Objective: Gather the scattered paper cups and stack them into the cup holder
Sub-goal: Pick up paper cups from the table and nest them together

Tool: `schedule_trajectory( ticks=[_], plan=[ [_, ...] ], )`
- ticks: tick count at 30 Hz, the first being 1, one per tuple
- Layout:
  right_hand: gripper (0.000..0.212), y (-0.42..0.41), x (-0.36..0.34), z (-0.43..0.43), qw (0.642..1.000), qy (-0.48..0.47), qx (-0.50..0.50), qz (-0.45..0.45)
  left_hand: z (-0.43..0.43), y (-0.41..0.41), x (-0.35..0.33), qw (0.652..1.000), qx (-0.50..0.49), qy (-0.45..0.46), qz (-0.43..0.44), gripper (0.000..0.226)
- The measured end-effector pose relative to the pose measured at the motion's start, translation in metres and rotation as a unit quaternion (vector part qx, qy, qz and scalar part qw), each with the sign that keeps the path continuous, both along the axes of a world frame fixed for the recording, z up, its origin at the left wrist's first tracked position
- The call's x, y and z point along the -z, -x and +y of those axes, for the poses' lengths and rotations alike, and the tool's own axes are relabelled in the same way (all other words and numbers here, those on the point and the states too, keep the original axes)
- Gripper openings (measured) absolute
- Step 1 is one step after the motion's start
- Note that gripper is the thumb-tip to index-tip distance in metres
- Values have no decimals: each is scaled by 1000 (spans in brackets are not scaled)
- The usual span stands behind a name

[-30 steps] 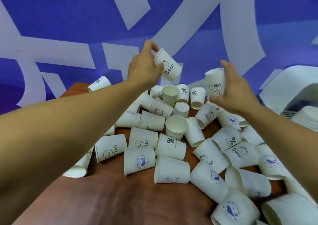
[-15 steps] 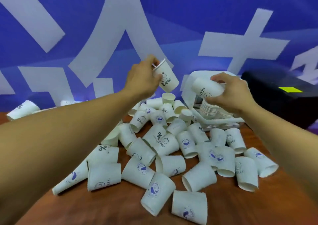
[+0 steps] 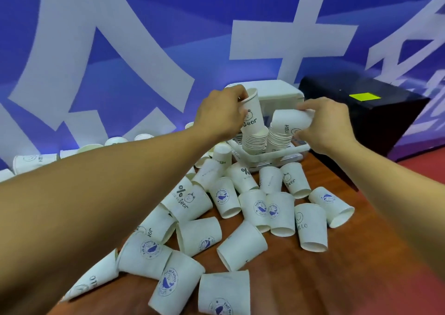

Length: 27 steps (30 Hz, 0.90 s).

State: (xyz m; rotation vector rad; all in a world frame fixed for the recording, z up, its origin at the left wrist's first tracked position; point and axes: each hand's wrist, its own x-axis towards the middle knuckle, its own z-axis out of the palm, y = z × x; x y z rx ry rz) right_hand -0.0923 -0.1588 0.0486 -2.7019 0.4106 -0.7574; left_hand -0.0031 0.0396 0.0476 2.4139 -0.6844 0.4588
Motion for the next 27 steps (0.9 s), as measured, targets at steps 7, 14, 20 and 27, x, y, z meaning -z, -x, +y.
schedule_trajectory(
  ticks=[7,14,20,27],
  plan=[
    [64,-1,12,-5,1000,1,-25,17,-24,-2,13,1000,18,-6,10,19],
    [62,1,14,-6,996,-7,-81,32,-21,-1,16,1000,9,-16,2,18],
    [73,4,10,-1,993,7,-120,18,-17,3,12,1000,7,-19,2,20],
    [80,2,9,4,993,40,-109,20,-16,8,8,999,4,-34,-5,32]
  ],
)
